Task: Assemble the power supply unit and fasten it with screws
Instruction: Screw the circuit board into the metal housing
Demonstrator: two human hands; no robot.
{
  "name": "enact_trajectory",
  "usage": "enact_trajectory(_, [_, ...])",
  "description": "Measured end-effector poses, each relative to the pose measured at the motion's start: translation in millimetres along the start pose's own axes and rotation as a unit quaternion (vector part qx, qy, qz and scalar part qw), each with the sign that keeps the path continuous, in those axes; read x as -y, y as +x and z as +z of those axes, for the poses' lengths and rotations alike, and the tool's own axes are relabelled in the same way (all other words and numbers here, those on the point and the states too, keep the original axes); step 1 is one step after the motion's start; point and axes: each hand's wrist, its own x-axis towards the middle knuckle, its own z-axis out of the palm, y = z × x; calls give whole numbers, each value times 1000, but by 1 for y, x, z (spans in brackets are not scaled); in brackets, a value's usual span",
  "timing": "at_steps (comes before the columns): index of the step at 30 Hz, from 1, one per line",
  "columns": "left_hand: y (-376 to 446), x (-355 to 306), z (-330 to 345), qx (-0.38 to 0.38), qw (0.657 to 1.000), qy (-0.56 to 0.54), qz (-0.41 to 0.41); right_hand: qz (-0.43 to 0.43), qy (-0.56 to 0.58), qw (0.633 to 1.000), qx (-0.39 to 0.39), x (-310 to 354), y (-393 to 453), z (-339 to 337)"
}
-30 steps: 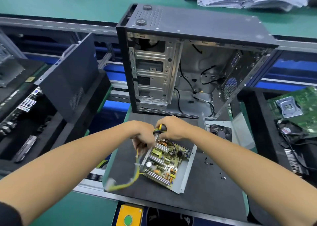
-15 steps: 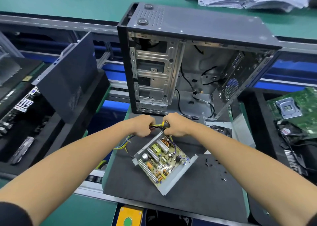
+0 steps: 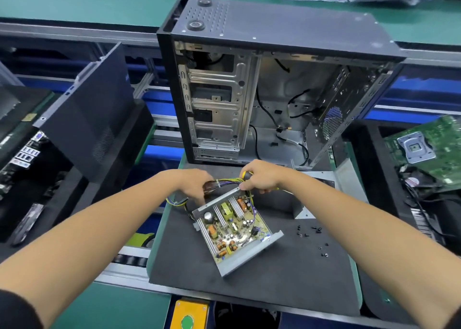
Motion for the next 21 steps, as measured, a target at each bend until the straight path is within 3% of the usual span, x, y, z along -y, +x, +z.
enact_trajectory(2, [-3,8,3,35,999,-7,-26,-2,-13,1000,6,2,0,0])
enact_trajectory(5, [-6,15,6,39,997,-70,-22,-11,-37,999,19,6,-1,-3])
enact_trajectory(9, [-9,15,2,32,997,-66,-22,-19,-58,998,22,10,-2,-5])
enact_trajectory(15, [-3,19,-25,-102,994,-21,-22,1,-48,999,23,11,-6,-6])
enact_trajectory(21, [10,12,-9,-106,994,29,5,39,-27,999,22,12,-8,-5])
